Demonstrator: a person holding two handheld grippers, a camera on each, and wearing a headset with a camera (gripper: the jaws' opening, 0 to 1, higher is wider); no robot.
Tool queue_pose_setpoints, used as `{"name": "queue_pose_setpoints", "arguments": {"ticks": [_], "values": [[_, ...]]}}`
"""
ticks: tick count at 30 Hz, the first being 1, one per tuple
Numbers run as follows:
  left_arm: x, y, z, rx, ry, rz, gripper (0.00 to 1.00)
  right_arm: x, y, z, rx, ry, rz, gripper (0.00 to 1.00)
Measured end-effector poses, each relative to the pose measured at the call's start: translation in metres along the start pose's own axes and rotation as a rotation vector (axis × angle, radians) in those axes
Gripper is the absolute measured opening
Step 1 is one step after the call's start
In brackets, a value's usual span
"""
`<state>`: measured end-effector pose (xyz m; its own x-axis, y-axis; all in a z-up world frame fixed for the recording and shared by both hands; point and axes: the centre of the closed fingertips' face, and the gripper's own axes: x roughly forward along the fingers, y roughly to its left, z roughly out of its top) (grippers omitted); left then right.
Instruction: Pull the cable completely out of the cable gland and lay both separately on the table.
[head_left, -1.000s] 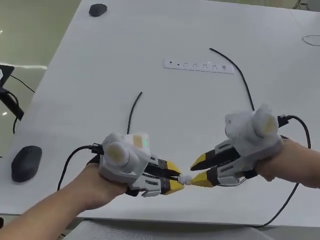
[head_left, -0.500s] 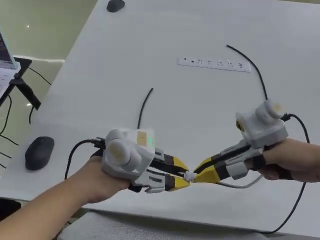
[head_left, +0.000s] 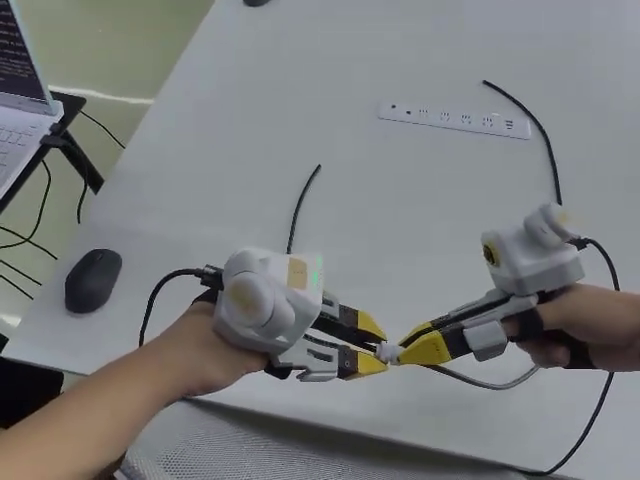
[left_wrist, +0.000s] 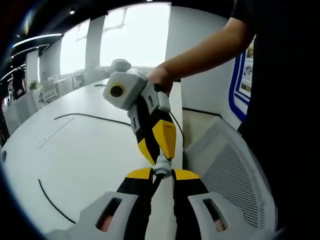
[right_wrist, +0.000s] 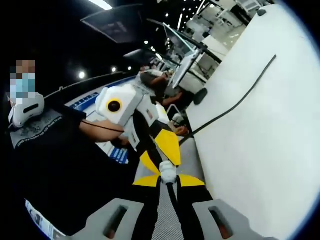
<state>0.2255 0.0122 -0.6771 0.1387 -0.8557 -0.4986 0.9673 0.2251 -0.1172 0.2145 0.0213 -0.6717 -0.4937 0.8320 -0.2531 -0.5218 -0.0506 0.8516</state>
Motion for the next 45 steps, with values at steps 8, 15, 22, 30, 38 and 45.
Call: {"name": "queue_pose_setpoints", "arguments": {"ticks": [8,15,22,30,38,45], "values": [[0.004,0.0,-0.004,-0.041,0.015,0.006,0.14,0.001,-0.004,-0.005,-0.176,0.083,-0.074,0.07],[0.005,-0.003,-0.011,-0.08,0.023,-0.013,0.14,0.005,-0.006,-0.01,-0.367,0.14,-0.189,0.06],[-0.002,-0.004,-0.013,-0.159,-0.004,-0.049,0.15,0.009,-0.006,-0.008,-0.709,0.205,-0.393,0.06],[-0.012,0.0,-0.013,-0.235,-0.035,-0.089,0.15,0.013,-0.005,0.001,-0.923,0.231,-0.669,0.07],[-0.02,0.0,-0.011,-0.238,-0.044,-0.14,0.15,0.019,-0.003,0.007,-1.072,0.251,-0.905,0.07],[-0.021,-0.003,-0.008,-0.234,-0.055,-0.175,0.15,0.019,0.0,0.008,-1.093,0.255,-0.993,0.07]]}}
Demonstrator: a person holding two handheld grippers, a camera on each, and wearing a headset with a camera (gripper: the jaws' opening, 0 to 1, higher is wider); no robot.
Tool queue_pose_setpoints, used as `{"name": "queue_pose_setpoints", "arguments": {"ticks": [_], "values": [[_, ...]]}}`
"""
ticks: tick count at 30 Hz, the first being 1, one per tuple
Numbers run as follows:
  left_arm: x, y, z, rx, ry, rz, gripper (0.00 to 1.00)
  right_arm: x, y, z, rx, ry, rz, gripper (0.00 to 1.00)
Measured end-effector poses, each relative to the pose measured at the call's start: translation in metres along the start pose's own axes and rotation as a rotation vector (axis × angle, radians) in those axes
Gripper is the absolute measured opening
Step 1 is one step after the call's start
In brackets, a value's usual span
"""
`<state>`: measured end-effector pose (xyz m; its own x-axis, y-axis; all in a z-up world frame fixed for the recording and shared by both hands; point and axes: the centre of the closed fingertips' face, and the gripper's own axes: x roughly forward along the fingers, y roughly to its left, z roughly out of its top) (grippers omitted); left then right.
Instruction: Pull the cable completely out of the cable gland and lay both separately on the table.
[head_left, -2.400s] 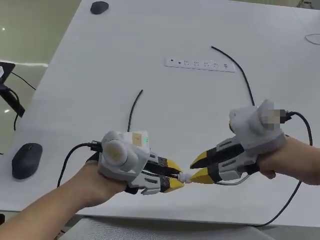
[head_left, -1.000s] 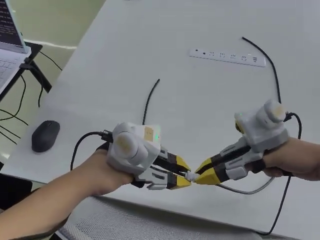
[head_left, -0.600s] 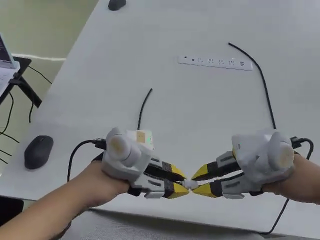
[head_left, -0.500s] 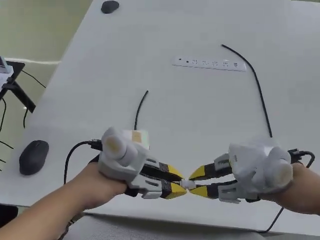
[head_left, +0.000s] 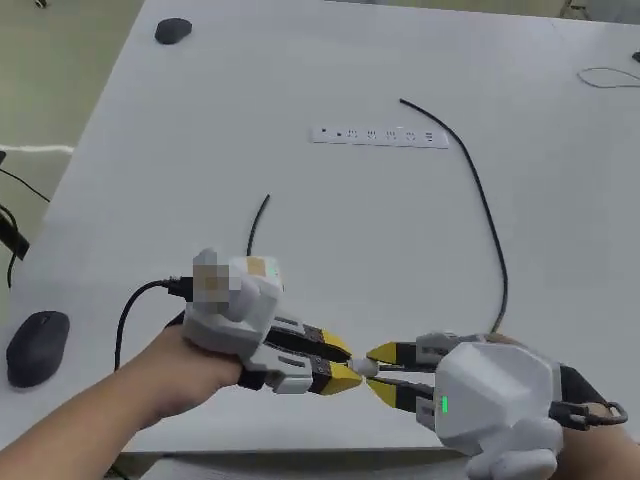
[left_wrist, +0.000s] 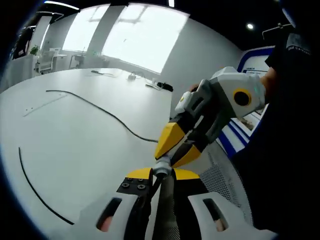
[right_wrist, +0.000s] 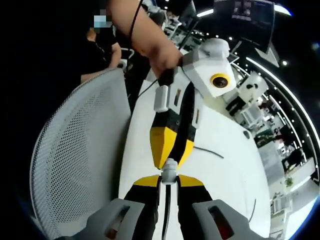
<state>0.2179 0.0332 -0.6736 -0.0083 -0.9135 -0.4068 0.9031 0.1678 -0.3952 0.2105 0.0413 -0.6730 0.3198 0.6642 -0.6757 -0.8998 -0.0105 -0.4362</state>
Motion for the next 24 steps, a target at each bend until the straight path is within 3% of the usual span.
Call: {"name": "queue_pose_setpoints", "arguments": {"ticks": [5,6,9,10,11,14,16,18,20,22,24], "values": [[0.003,-0.001,-0.001,0.013,0.0,0.004,0.15,-0.001,0.0,-0.003,0.034,-0.006,0.038,0.08],[0.003,-0.001,-0.001,0.016,-0.005,0.007,0.15,-0.001,0.0,-0.004,0.107,-0.007,0.053,0.08],[0.002,-0.001,0.0,0.026,-0.012,0.008,0.15,-0.004,-0.003,-0.001,0.208,-0.04,0.07,0.09],[0.001,-0.001,-0.001,0.044,-0.007,0.011,0.15,-0.006,-0.002,0.004,0.317,-0.082,0.111,0.1],[0.001,0.0,-0.002,0.051,-0.004,0.014,0.15,-0.008,0.0,0.005,0.38,-0.091,0.137,0.11],[-0.002,-0.002,-0.004,0.066,-0.001,0.012,0.15,-0.014,-0.01,-0.001,0.465,-0.1,0.14,0.17],[-0.004,-0.004,-0.004,0.088,0.0,0.018,0.15,-0.019,-0.009,0.003,0.691,-0.144,0.243,0.2],[-0.005,-0.007,-0.002,0.109,-0.01,0.021,0.15,-0.021,-0.02,0.004,0.827,-0.193,0.301,0.21],[-0.005,-0.009,-0.002,0.129,-0.015,0.021,0.15,-0.028,-0.016,0.017,0.981,-0.257,0.48,0.2],[-0.004,-0.01,-0.003,0.145,-0.006,0.02,0.15,-0.024,-0.017,0.014,1.045,-0.238,0.553,0.18],[-0.003,-0.011,-0.006,0.17,0.005,0.015,0.15,-0.019,-0.014,0.01,1.045,-0.213,0.605,0.21]]}}
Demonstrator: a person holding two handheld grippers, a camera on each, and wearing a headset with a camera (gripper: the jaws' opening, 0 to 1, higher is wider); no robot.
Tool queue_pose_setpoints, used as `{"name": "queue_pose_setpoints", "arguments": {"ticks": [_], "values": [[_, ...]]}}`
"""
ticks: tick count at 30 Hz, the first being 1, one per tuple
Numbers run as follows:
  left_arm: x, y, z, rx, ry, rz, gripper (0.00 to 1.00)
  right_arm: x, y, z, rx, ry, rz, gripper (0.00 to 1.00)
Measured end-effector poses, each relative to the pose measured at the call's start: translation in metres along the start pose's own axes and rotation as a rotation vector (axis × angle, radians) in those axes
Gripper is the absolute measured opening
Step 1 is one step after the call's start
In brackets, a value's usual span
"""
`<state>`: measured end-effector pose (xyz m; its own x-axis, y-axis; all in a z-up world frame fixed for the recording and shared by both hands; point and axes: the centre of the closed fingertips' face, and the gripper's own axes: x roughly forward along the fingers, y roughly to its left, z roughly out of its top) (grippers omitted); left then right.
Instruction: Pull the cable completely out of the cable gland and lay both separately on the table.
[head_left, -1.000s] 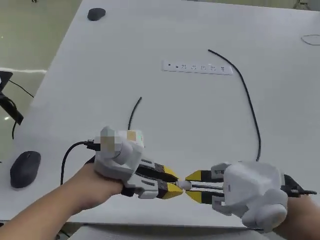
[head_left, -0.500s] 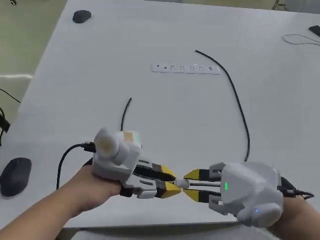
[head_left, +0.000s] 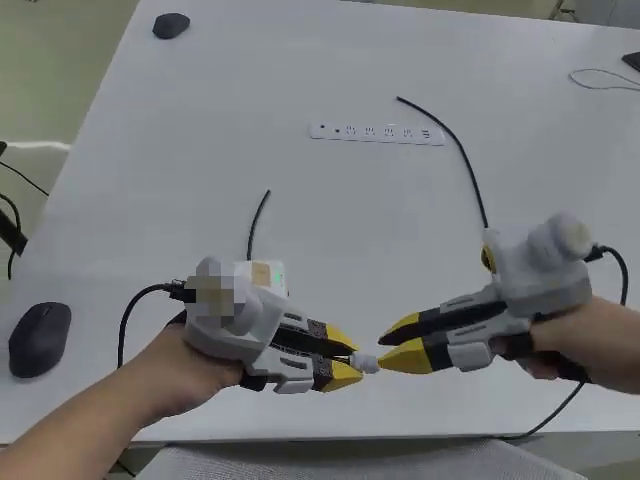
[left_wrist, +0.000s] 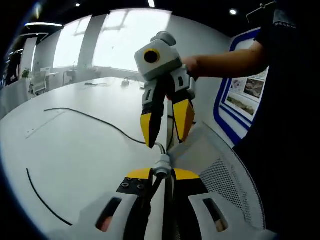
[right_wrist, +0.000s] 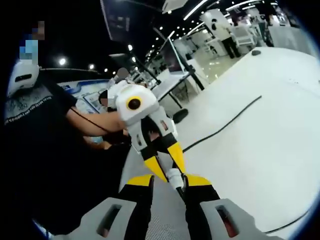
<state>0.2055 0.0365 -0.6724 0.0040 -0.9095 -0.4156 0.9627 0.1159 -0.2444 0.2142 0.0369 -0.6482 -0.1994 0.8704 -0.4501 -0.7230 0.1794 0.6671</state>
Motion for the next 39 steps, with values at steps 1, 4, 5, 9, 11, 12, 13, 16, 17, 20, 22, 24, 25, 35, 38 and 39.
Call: {"name": "queue_pose_setpoints", "arguments": {"ticks": [1,4,5,9,11,12,13,16,17,20,22,24,25,35,38,39], "values": [[0.0,0.0,0.0,0.0,0.004,-0.002,0.15,0.002,-0.003,0.0,-0.005,0.003,-0.006,0.21],[-0.001,0.0,0.0,0.014,0.008,-0.005,0.15,0.006,-0.005,-0.004,0.06,0.015,0.037,0.19],[-0.001,-0.001,0.001,0.016,0.005,-0.006,0.15,0.008,-0.001,-0.006,0.071,0.022,0.072,0.19],[-0.002,-0.002,0.005,0.022,-0.005,-0.008,0.15,0.013,0.0,-0.015,0.085,0.052,0.079,0.17],[-0.001,-0.004,0.006,0.024,-0.006,-0.015,0.15,0.015,0.004,-0.02,0.08,0.073,0.094,0.15],[-0.001,-0.004,0.006,0.024,-0.005,-0.015,0.15,0.016,0.006,-0.022,0.077,0.079,0.098,0.14],[0.0,-0.004,0.005,0.024,-0.003,-0.016,0.15,0.017,0.008,-0.023,0.076,0.083,0.106,0.14],[0.001,-0.004,0.005,0.022,0.001,-0.023,0.15,0.018,0.005,-0.024,0.059,0.081,0.094,0.11],[0.001,-0.004,0.004,0.023,0.007,-0.022,0.15,0.018,0.005,-0.024,0.062,0.079,0.098,0.1],[0.002,-0.002,0.002,0.017,0.018,-0.024,0.15,0.019,0.005,-0.024,0.021,0.072,0.091,0.09],[0.002,-0.002,0.001,0.005,0.021,-0.025,0.15,0.019,0.004,-0.024,-0.03,0.072,0.079,0.09],[0.002,0.001,-0.001,-0.004,0.024,-0.023,0.15,0.019,0.001,-0.022,-0.11,0.079,0.035,0.08],[0.002,0.001,-0.001,-0.009,0.024,-0.024,0.15,0.019,0.001,-0.022,-0.168,0.088,0.019,0.08],[0.004,-0.002,-0.004,-0.043,0.001,-0.031,0.15,0.017,-0.002,-0.028,-0.579,0.149,-0.248,0.07],[0.002,0.001,-0.002,-0.065,-0.008,-0.025,0.15,0.018,-0.005,-0.025,-0.657,0.16,-0.342,0.08],[0.002,0.001,-0.002,-0.071,-0.005,-0.029,0.15,0.019,-0.004,-0.026,-0.714,0.178,-0.369,0.08]]}}
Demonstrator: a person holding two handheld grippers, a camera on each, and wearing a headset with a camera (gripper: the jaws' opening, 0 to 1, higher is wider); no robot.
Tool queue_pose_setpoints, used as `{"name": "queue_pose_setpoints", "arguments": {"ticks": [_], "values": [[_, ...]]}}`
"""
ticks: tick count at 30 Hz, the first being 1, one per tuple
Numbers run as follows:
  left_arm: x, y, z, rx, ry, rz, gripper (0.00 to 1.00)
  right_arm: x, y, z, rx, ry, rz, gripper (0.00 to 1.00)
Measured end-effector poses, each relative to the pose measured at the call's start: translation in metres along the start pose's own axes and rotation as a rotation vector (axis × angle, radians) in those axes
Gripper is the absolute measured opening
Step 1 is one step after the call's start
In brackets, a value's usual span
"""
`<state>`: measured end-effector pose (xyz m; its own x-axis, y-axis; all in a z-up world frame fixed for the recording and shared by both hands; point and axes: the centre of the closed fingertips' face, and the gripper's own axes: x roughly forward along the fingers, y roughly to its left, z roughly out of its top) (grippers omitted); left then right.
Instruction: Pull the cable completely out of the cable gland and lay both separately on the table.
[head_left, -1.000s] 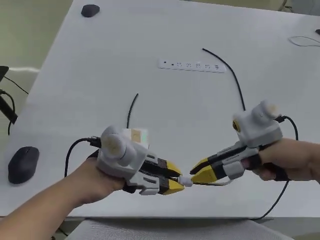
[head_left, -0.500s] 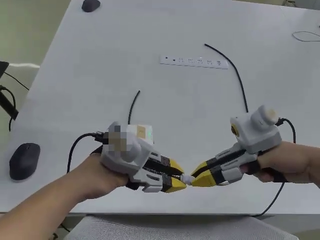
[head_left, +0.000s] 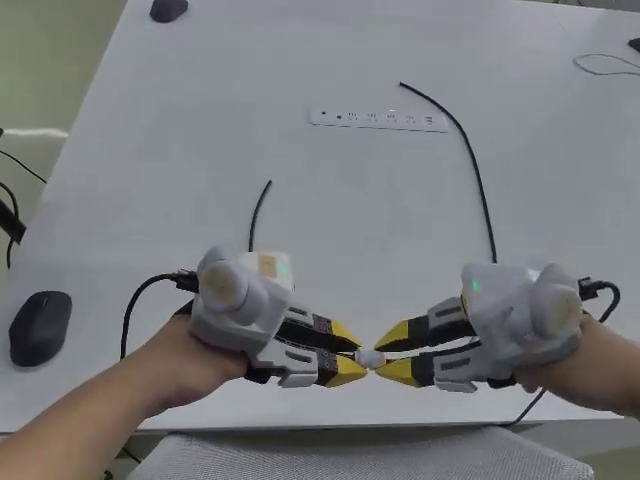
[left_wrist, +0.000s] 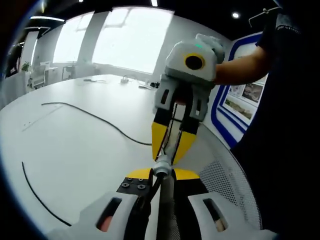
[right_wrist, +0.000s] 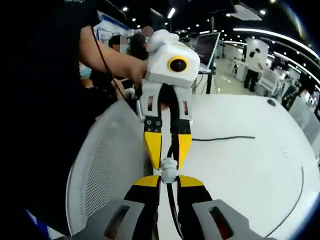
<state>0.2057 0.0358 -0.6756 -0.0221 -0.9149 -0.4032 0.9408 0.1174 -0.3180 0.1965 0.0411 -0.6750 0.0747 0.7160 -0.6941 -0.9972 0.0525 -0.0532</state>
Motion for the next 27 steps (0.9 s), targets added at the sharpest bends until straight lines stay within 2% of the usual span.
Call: {"name": "queue_pose_setpoints", "arguments": {"ticks": [2,5,13,16,18,21,22,24,25,27], "values": [[0.0,0.0,0.0,0.001,0.002,0.002,0.15,0.001,0.0,0.0,-0.056,0.031,-0.043,0.08],[-0.001,0.001,0.002,-0.01,-0.007,0.001,0.15,0.001,-0.002,0.001,-0.101,0.039,-0.086,0.08],[0.0,0.001,0.005,-0.018,-0.019,0.003,0.15,-0.002,-0.006,0.001,-0.086,0.03,-0.092,0.08],[0.0,0.001,0.006,-0.003,-0.023,0.004,0.15,-0.003,-0.006,0.001,-0.079,0.027,-0.095,0.08],[0.0,0.001,0.008,0.004,-0.028,0.004,0.15,-0.006,-0.008,0.002,-0.042,0.023,-0.107,0.08],[-0.001,0.003,0.012,0.013,-0.039,0.02,0.15,-0.014,-0.014,0.003,0.077,-0.01,-0.139,0.09],[-0.002,0.004,0.015,0.017,-0.045,0.025,0.15,-0.02,-0.018,0.002,0.131,-0.023,-0.162,0.1],[-0.003,0.006,0.018,0.03,-0.053,0.038,0.15,-0.03,-0.027,-0.001,0.195,-0.037,-0.221,0.13],[-0.003,0.006,0.019,0.035,-0.053,0.04,0.15,-0.033,-0.03,-0.002,0.205,-0.045,-0.241,0.13],[-0.004,0.006,0.021,0.053,-0.053,0.049,0.15,-0.039,-0.033,-0.008,0.199,-0.017,-0.282,0.12]]}}
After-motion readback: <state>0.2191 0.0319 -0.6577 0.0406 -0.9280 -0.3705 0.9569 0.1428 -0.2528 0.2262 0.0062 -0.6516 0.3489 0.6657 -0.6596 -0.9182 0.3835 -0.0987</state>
